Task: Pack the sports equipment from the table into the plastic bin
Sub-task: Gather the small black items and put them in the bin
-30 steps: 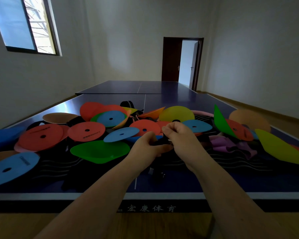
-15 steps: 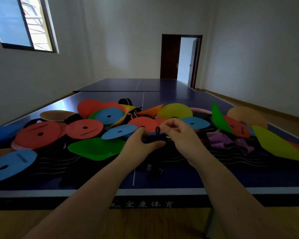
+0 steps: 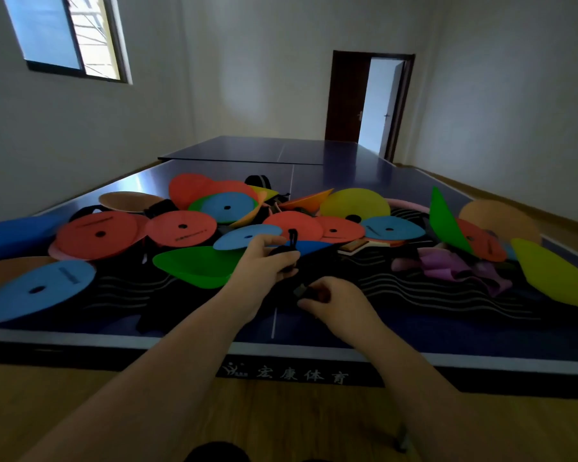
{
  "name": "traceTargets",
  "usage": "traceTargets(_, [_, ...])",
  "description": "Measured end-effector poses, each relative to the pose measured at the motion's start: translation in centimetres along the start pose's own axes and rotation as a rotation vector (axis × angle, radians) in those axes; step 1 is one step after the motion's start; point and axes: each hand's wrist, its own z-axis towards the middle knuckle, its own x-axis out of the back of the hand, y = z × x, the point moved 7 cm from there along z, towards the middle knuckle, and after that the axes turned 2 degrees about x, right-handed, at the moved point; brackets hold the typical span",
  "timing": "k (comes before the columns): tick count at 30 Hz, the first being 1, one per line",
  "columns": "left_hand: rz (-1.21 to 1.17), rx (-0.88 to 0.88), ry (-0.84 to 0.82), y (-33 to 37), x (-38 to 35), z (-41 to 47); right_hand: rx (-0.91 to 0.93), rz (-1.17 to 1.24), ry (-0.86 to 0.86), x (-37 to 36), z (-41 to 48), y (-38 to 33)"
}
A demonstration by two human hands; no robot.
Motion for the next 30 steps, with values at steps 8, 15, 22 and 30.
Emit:
traceTargets(8, [-0.572,0.082,0.07,2.5,6.1,-3.1,0.106,0.876,0.046,-0.3,-1.0,-9.4])
traceTargets(15, [-0.652,0.091,0.278,4.0,17.9,-10.0,0.701,0.298,0.18,-6.2,-4.2,-23.0])
traceTargets(22, [-0.726,0.117,0.542,2.8,30.6,-19.1,0.845,0.289,-0.098,-17.7,-8.4,-34.0])
traceTargets(30, [-0.84,0.149,0.855,-3.4,43.7,-24.8,0.708,0.457,-0.531,-29.3,-12.0,-39.4])
